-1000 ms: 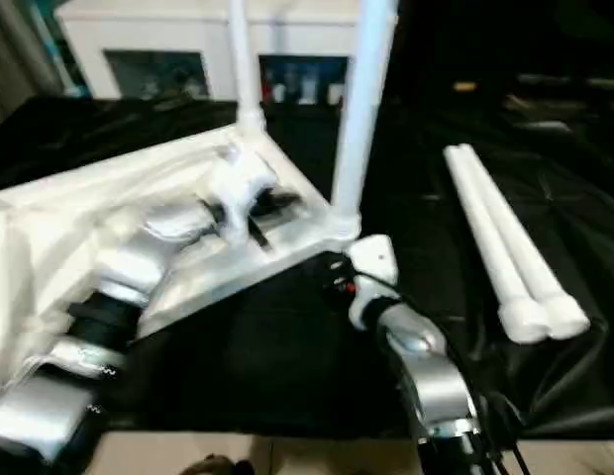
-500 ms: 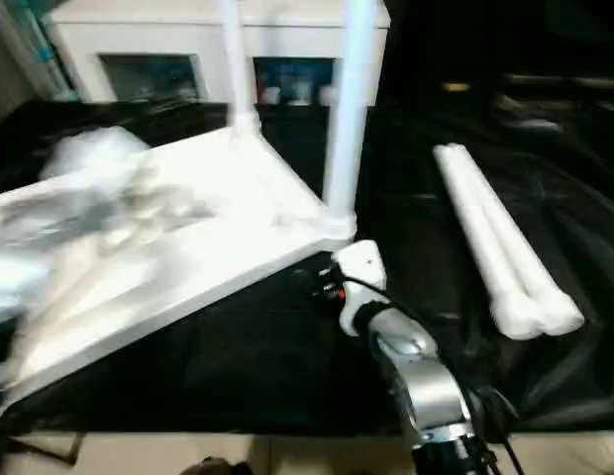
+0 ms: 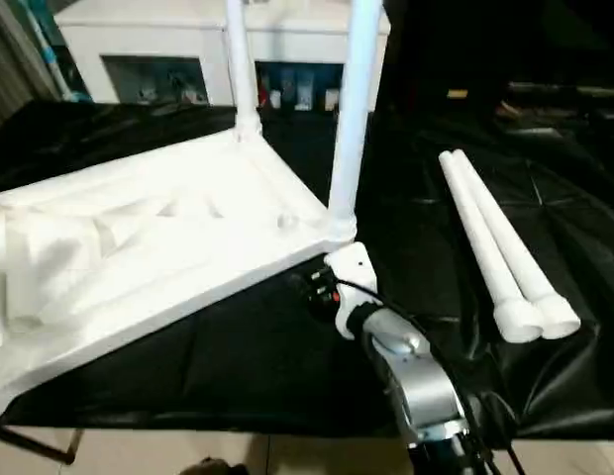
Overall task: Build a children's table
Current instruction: Rotate table base
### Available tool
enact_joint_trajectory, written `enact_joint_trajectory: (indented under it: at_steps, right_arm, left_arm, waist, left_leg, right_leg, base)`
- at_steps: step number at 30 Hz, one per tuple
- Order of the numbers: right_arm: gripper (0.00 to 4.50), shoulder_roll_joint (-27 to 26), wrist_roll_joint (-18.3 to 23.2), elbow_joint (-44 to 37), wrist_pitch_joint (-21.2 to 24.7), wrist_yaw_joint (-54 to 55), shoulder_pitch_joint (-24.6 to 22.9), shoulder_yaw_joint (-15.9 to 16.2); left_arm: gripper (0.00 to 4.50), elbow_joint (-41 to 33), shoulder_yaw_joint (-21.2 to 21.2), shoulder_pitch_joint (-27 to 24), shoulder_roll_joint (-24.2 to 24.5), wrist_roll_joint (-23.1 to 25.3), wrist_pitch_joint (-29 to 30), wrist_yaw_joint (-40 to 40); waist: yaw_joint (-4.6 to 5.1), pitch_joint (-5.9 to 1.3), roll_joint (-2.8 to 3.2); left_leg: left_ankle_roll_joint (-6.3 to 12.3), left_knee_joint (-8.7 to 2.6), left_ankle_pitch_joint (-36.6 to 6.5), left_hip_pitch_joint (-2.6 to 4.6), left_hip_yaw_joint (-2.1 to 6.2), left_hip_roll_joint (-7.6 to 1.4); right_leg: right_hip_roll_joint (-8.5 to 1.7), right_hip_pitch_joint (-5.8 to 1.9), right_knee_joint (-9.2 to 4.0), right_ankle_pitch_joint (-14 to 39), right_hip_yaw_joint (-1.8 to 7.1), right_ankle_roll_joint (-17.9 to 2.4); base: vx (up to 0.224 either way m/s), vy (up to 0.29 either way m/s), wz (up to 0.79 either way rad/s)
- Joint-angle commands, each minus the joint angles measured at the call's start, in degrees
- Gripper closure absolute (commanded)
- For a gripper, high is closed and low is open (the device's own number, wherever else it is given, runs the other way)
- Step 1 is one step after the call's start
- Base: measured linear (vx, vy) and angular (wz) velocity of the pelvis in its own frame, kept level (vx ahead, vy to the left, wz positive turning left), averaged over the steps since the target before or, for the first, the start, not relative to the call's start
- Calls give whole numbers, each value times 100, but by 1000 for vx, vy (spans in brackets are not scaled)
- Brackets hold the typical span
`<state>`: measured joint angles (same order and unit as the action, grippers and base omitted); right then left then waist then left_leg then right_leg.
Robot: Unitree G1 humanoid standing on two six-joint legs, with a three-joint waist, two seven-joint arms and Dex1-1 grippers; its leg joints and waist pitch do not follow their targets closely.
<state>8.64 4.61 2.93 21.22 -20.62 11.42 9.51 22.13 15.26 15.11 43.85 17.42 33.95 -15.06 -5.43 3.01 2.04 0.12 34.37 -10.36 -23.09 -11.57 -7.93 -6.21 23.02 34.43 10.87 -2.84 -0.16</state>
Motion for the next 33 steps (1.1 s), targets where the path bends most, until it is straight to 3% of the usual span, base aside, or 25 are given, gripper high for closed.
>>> enact_joint_trajectory:
  at_steps: [1, 4, 9, 11, 12, 17, 20, 23, 25, 31, 33]
  right_arm:
    - [104, 5, -36, 50, 69, -55, 71, 44]
    - [104, 1, -49, 53, 76, -60, 82, 59]
    - [104, 53, -50, 82, 48, -83, 83, 48]
    - [104, 77, -63, 126, 24, -78, 106, 29]
    - [104, 78, -64, 134, 21, -77, 111, 26]
    - [104, 105, -81, 253, -27, -79, 179, -14]
    - [104, 140, -104, 362, -70, -100, 235, -42]
    - [104, 174, -113, 468, -107, -122, 309, -67]
    - [104, 186, -122, 566, -150, -138, 372, -73]
    - [104, 182, -131, 1068, -419, -374, 751, -5]
    - [104, 178, -134, 1226, -518, -496, 866, 55]
  left_arm:
    - [177, 2, -218, -91, 70, -236, 21, -548]
    - [177, 36, -332, -146, 112, -386, 11, -879]
    - [177, -86, -523, -304, 376, -678, 14, -1839]
    - [177, -286, -634, -468, 547, -750, 192, -2260]
    - [177, -306, -651, -490, 569, -753, 203, -2310]
    - [177, -921, -763, -890, 825, -1110, 297, -3055]
    - [177, -1230, -822, -1117, 936, -1367, -77, -3537]
    - [177, -1654, -870, -1282, 925, -1693, -386, -3989]
    - [177, -1946, -910, -1355, 884, -1903, -394, -4215]
    - [177, -2787, -1270, -1294, 601, -2278, -316, -4541]
    - [177, -2963, -1408, -1201, 471, -2395, -249, -4599]
  waist:
    - [21, -348, 131]
    - [41, -355, 129]
    - [36, -352, 125]
    - [41, -352, 125]
    - [46, -344, 154]
    - [49, -330, 150]
    - [42, -321, 145]
    - [36, -322, 157]
    - [29, -322, 151]
    - [66, -336, 120]
    - [55, -333, 113]
  left_leg:
    - [-523, -625, -2458, 277, 334, -476]
    - [-624, -638, -2634, 280, 342, -474]
    - [-608, -636, -2622, 282, 337, -468]
    - [-634, -646, -2637, 286, 337, -478]
    - [-672, -659, -2705, 296, 331, -476]
    - [-674, -664, -2843, 298, 332, -484]
    - [-672, -667, -2901, 315, 325, -484]
    - [-712, -674, -2929, 314, 328, -489]
    - [-745, -668, -3013, 355, 300, -478]
    - [-684, -650, -2711, 301, 303, -470]
    - [-642, -632, -2673, 321, 277, -467]
  right_leg:
    - [-259, -43, -356, 1049, 228, -765]
    - [-252, -40, -343, 1019, 232, -750]
    - [-271, -39, -357, 1060, 245, -767]
    - [-268, -39, -341, 1039, 244, -786]
    - [-249, -21, -344, 1054, 240, -794]
    - [-274, -24, -361, 1228, 255, -843]
    - [-273, -6, -378, 1374, 264, -813]
    - [-272, -8, -371, 1383, 265, -807]
    - [-250, 27, -380, 1386, 269, -819]
    - [-278, -48, -341, 1231, 270, -861]
    - [-271, -31, -356, 1293, 278, -888]
  base:
    - [0, 0, 0]
    - [0, 0, 0]
    - [0, 0, 0]
    - [0, 0, 0]
    - [0, 0, 0]
    - [0, 0, 0]
    - [0, 0, 0]
    - [0, 0, 0]
    - [0, 0, 0]
    - [0, 0, 0]
    - [0, 0, 0]
